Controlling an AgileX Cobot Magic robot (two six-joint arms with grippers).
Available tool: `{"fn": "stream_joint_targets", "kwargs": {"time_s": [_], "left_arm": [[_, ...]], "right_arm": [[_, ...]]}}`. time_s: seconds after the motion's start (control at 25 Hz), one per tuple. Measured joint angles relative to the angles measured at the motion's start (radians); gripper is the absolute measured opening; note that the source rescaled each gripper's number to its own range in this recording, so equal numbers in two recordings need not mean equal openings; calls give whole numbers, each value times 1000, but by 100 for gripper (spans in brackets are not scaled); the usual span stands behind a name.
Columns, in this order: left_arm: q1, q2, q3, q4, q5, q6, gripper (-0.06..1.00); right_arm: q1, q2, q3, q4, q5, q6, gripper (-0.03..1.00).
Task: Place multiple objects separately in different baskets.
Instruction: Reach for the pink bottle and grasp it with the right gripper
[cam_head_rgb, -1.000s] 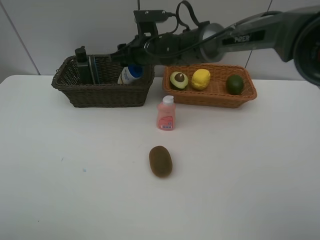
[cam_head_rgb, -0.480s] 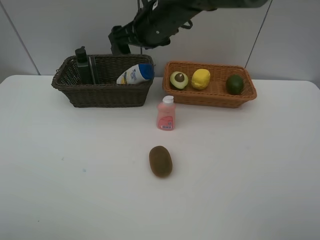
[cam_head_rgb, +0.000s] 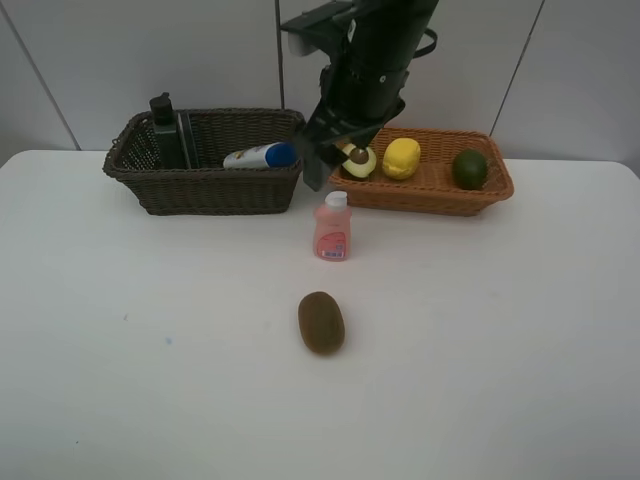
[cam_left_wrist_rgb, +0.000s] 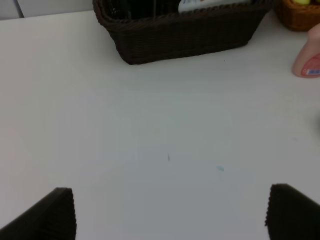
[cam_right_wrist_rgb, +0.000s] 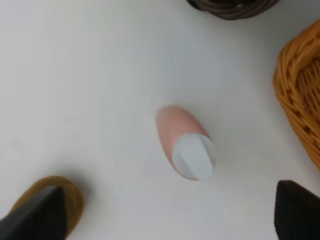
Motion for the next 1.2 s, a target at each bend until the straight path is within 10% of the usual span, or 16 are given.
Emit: {"fn": "stream_joint_targets", "kwargs": {"time_s": [0.96,1.2], "left_arm": [[0,0,0,0,0,0,100],[0,0,0,0,0,0,100]], "right_arm": [[0,265,0,-34,-146,-21,99],[0,272,0,-43,-148,-21,53]]}}
